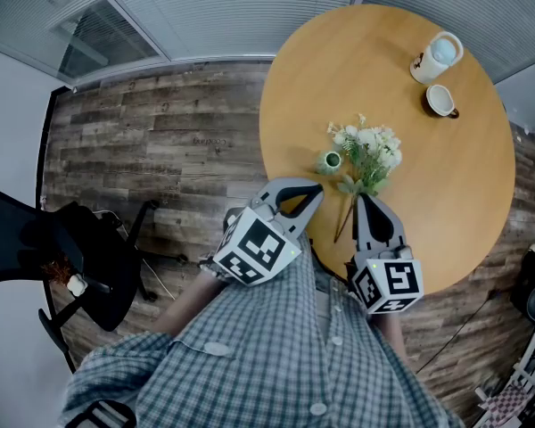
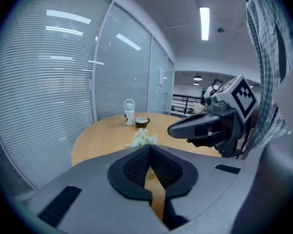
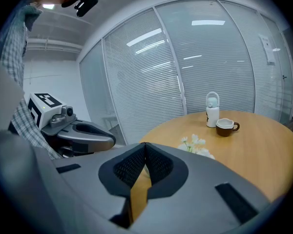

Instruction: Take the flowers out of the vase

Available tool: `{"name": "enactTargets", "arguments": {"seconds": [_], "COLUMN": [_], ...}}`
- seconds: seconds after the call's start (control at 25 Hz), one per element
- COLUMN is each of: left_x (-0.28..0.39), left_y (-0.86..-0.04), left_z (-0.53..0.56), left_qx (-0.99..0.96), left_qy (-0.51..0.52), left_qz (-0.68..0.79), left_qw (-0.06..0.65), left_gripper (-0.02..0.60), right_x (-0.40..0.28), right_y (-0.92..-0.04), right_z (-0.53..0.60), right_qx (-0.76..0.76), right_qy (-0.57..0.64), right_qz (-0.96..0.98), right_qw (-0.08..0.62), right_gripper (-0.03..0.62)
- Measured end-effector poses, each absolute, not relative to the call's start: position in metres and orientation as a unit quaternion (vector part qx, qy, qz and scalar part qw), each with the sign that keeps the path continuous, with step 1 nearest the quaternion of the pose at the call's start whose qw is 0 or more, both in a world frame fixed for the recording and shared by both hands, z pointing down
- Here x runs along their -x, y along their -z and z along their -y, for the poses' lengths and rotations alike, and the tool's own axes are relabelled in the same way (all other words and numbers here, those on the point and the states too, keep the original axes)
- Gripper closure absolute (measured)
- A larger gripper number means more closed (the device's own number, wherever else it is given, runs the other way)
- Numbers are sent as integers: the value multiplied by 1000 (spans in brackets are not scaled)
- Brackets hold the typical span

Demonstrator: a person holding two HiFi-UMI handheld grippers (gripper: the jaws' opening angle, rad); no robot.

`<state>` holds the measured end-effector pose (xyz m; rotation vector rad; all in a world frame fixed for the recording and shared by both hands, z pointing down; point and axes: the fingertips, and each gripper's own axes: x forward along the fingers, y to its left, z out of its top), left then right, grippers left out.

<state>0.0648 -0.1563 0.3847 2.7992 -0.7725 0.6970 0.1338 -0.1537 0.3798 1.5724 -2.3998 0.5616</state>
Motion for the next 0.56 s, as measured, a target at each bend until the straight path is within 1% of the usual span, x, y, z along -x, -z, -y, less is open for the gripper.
{"name": "enactTargets", "arguments": {"seconds": [0.56], "left_x": [-65], "left_y": [-387], "left_z": [157], "left_qx": [-934], "left_qy": [-234], "left_qz": [257], "left_qw": [81], "left_gripper": [574], "right_x": [-134], "right_y": [-385], "right_z": [154], "right_qx": [-533], "right_qy": [-197], "right_qz": [815], "right_qw": [113], "right_gripper": [585]}}
